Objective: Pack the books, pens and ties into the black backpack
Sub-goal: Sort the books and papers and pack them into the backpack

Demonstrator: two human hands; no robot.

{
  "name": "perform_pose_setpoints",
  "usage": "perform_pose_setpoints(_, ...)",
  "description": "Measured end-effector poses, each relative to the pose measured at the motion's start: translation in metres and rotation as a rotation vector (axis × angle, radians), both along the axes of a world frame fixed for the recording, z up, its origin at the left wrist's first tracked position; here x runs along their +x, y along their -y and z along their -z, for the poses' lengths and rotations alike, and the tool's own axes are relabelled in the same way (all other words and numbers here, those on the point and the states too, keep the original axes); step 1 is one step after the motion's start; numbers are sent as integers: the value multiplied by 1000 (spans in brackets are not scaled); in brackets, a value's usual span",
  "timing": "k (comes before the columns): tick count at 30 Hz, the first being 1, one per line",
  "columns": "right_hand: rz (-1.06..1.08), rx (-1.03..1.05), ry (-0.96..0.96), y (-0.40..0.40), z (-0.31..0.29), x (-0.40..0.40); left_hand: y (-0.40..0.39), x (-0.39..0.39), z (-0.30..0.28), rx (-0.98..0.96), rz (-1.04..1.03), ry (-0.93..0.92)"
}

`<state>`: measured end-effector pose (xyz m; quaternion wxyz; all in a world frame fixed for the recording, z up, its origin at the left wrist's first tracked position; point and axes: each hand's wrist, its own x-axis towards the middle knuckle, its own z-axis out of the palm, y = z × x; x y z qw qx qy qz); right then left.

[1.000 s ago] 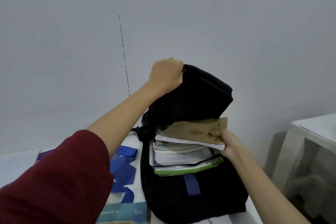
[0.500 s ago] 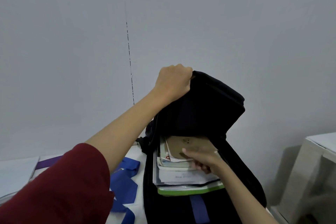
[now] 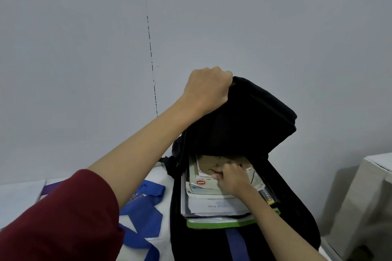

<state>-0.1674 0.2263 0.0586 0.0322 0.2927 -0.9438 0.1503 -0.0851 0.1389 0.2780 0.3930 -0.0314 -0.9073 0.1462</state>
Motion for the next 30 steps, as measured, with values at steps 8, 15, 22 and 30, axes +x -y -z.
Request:
perform_pose_setpoints(8, 22, -58, 92, 9, 0, 0, 1, -6, 2, 29, 11, -12)
perform_pose_setpoints(15, 87, -67, 18, 47, 2, 24, 0, -8, 4, 40, 16, -4)
perform_pose_setpoints(22, 78, -202, 1, 48, 4, 25, 1, -9, 9, 48, 28, -2)
perform_pose_setpoints(30, -124, -575, -484, 34, -4, 68, 16, 3, 26, 150, 79, 84)
